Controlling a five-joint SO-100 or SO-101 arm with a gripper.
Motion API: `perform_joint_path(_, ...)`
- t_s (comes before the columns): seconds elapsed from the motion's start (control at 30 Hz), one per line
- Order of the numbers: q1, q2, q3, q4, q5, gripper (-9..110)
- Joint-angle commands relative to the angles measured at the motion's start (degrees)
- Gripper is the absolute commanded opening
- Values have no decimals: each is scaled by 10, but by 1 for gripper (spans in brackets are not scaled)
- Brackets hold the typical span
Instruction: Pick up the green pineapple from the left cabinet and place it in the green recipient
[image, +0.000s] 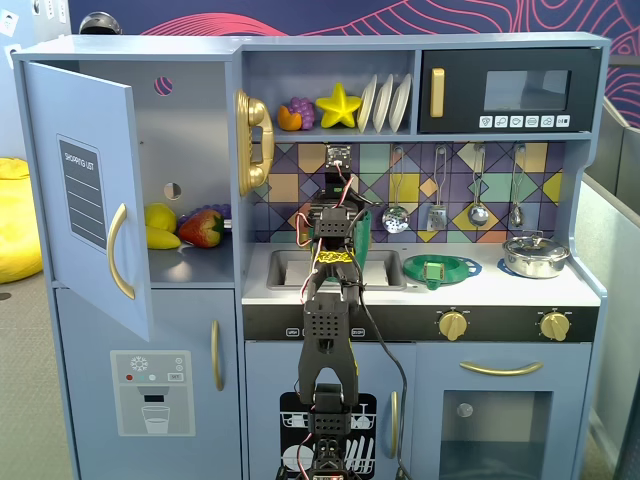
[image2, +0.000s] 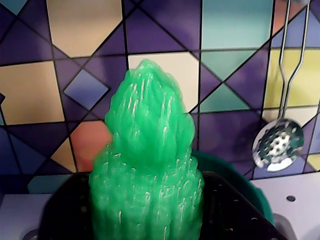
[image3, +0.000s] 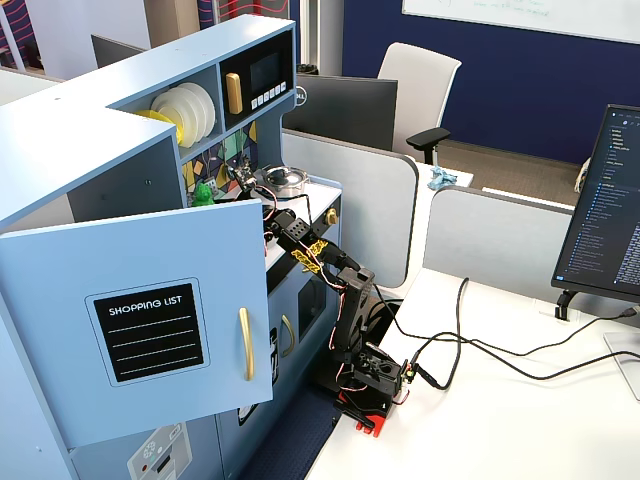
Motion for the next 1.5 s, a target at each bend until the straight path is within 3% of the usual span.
perform_joint_path(0.0,3,4,-48,4,8,23)
perform_joint_path(0.37,4,44,-38,20,-4,22)
perform_joint_path(0.5,-2,155,2,112,-4,21)
perform_joint_path(0.73,-3,475,432,207,-3,19)
perform_joint_path(0.97,-34,654,802,255,33,17)
perform_joint_path(1.2,-51,790,971,360,62,13)
perform_joint_path(1.47,-54,838,1019,477,95,11)
